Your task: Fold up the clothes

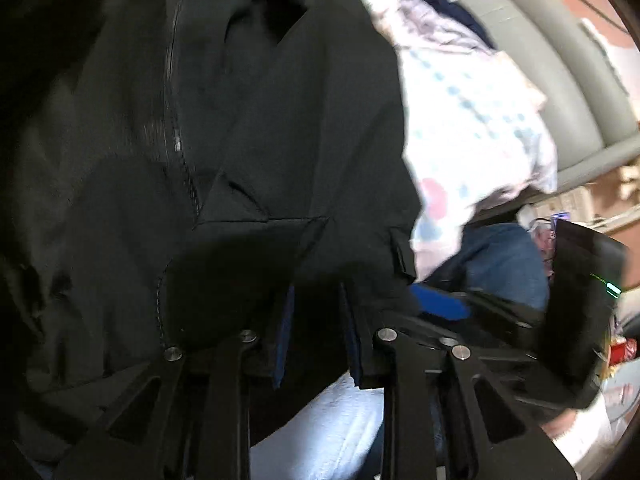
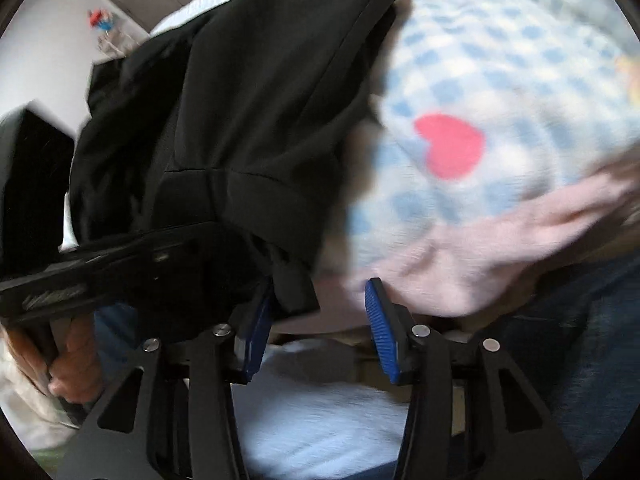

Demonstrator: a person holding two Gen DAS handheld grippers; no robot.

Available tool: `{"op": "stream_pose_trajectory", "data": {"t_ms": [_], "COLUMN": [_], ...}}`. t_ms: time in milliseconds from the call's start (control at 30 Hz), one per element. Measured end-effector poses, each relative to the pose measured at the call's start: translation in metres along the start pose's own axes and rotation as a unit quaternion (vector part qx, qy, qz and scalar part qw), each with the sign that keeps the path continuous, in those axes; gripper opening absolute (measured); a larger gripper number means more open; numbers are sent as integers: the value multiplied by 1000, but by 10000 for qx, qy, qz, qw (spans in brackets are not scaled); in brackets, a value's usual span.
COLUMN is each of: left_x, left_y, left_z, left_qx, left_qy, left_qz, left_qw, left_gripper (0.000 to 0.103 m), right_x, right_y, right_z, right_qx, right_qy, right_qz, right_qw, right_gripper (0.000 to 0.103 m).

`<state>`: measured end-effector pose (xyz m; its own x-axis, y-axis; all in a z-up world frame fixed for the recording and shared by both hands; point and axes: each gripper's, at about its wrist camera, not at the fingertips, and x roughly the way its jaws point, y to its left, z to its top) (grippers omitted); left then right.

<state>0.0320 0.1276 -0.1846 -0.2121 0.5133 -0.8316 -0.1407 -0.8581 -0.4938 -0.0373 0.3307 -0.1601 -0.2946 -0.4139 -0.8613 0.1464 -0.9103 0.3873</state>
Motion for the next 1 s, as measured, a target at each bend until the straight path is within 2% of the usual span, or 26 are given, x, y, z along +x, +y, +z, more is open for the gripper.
{"op": "stream_pose_trajectory", "data": {"t_ms": [133,267,400,500,633,700,800,867,967,1000], "left_x": [5,-1,-16,-19,-17,-19,-19,-19,-26,-30], "left_y": [6,10,3,-3,-2,2,6,7,14,14], "left_z": [-5,-10,-14,-15,-18,-22,-24,-24,-22,-22], "left_qx": [-138,-195,-17,156,227,182,132,118,-53,-58], "left_qy": [32,-107,-358,-420,-252,-268,-244,-244,-413,-485], "left_qz": [-35,-268,-840,-992,-841,-821,-789,-678,-468,-552], "left_qw": [9999,9994,9958,9941,9959,9961,9965,9973,9980,9973], "left_gripper": [23,24,30,30,28,28,34,34,32,32], "right_x": [-13,-25,-14,-8,-12,-1,5,6,-15,-17], "right_y": [-9,-17,-34,-30,-21,-3,8,14,-1,-1], "right_z": [2,4,-2,-3,-3,5,8,3,-11,-12], "right_qx": [199,397,662,608,419,293,132,26,-72,-90], "right_qy": [-354,-708,-372,-252,-268,-230,-165,-108,-85,-113], "right_qz": [-88,-176,31,435,783,793,909,914,927,949], "right_qw": [9991,9965,9971,9969,9957,9962,9956,9958,9956,9954], "right_gripper": [47,48,48,47,47,47,47,47,47,47]}}
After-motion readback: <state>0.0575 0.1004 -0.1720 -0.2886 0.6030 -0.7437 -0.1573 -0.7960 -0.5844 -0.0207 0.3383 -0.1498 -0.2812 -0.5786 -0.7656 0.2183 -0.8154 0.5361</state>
